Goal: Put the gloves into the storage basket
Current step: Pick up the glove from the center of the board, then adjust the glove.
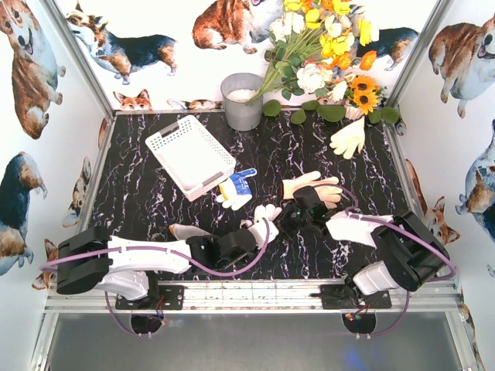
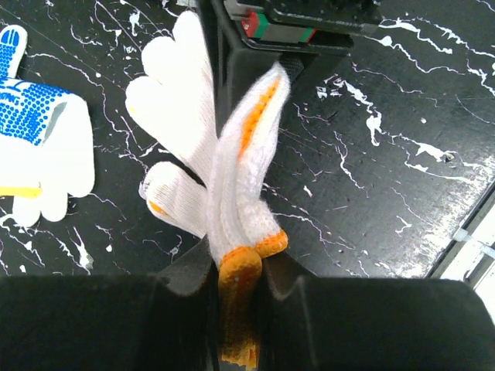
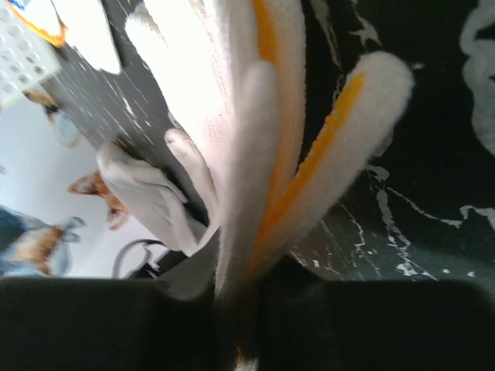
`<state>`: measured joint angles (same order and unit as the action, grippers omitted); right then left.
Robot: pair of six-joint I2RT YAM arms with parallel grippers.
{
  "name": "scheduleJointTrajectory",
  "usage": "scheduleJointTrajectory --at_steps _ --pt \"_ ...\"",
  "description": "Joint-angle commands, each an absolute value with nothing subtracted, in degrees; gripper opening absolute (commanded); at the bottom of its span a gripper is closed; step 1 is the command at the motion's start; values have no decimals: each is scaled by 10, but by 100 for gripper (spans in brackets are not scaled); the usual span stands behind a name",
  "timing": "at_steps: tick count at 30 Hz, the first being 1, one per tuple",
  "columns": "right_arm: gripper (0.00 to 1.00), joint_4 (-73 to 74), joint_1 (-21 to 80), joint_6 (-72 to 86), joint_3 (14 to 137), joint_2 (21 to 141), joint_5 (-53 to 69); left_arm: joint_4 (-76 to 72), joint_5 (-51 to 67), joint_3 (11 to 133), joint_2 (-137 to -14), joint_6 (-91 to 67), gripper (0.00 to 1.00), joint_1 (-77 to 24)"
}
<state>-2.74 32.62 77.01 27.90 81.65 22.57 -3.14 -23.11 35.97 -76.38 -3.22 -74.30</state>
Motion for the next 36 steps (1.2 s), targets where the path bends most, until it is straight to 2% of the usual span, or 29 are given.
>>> scheduleJointTrajectory --at_steps 1,2,10,17,26,36 --pt "3 10 326 723 325 799 209 -18 -222 359 -737 -46 0 -747" --pt "0 21 326 710 332 794 203 -14 -219 360 -731 -47 0 -746" --pt "0 105 326 628 416 791 213 61 -178 392 -698 -63 0 -747" --pt "0 194 352 576 541 807 205 178 -177 482 -672 -63 0 -731" --pt "0 307 386 453 784 946 233 244 -163 522 -603 -74 0 -655" --pt "0 276 407 357 985 1097 311 314 -215 563 -585 -79 0 -586"
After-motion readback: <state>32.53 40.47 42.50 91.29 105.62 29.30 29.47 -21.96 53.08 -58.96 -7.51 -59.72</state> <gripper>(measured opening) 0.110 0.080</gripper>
